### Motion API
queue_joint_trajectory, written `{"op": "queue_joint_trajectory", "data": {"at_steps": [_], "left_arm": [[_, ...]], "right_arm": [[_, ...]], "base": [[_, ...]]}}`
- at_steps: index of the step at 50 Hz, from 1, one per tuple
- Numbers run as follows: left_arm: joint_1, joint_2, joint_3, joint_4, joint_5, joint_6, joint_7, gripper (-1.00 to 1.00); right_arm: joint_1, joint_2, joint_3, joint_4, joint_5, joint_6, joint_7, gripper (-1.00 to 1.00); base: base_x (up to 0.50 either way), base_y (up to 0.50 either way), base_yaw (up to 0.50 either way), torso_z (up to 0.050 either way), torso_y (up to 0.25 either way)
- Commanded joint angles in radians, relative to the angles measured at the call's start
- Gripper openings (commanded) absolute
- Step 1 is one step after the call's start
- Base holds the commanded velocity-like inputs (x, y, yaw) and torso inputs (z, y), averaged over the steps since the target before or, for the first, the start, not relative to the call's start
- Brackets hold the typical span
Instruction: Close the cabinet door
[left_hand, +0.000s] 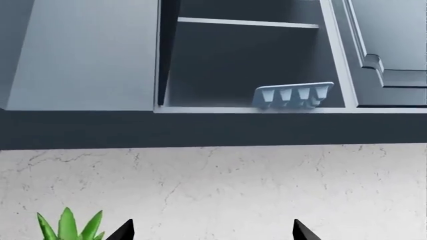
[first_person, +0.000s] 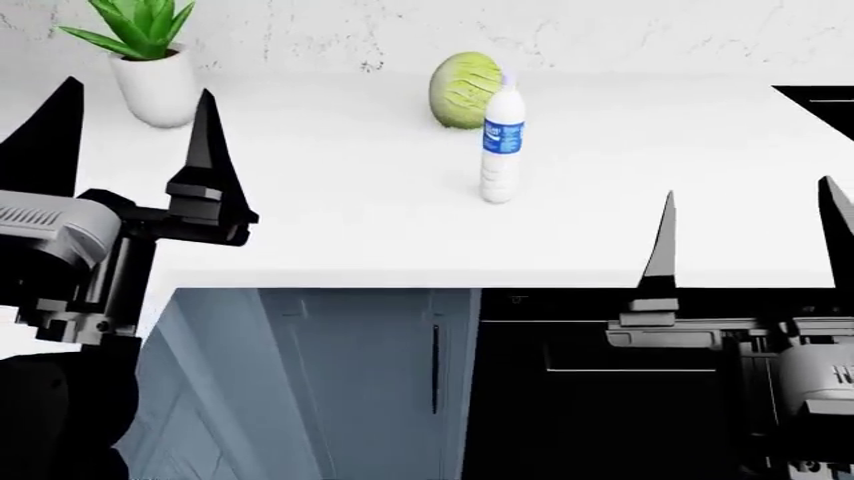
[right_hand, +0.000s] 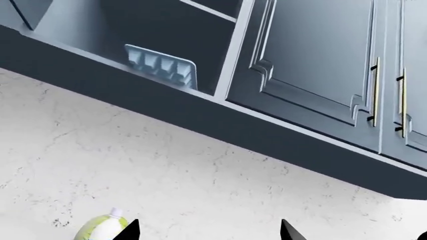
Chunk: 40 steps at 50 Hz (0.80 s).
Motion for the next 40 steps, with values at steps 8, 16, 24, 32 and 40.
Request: {"op": "queue_joint_trajectory", "data": {"at_steps": [8, 16, 24, 32, 40], "left_arm": [[0.009, 0.000, 0.006, 0.001, -0.010, 0.010, -0.004, 1.00], [0.007, 0.001, 0.013, 0.000, -0.013, 0.011, -0.006, 1.00], [0.006, -0.002, 0.017, 0.004, -0.016, 0.008, -0.011, 1.00], [0.006, -0.003, 0.022, 0.004, -0.017, 0.009, -0.014, 1.00], [0.007, -0.004, 0.023, 0.005, -0.017, 0.017, -0.017, 1.00]], "right_arm": [[-0.001, 0.015, -0.029, 0.018, 0.011, -0.011, -0.018, 1.00], [-0.010, 0.017, -0.030, 0.018, 0.011, -0.015, -0.014, 1.00], [-0.023, 0.018, -0.025, 0.026, 0.014, -0.036, -0.008, 1.00], [-0.031, 0.012, -0.015, 0.038, 0.013, -0.052, 0.010, 1.00], [-0.039, 0.008, -0.009, 0.041, 0.009, -0.071, 0.027, 1.00]], "base": [[0.45, 0.00, 0.00, 0.000, 0.000], [0.50, 0.00, 0.00, 0.000, 0.000], [0.50, 0.00, 0.00, 0.000, 0.000], [0.50, 0.00, 0.00, 0.000, 0.000], [0.08, 0.00, 0.00, 0.000, 0.002]]}}
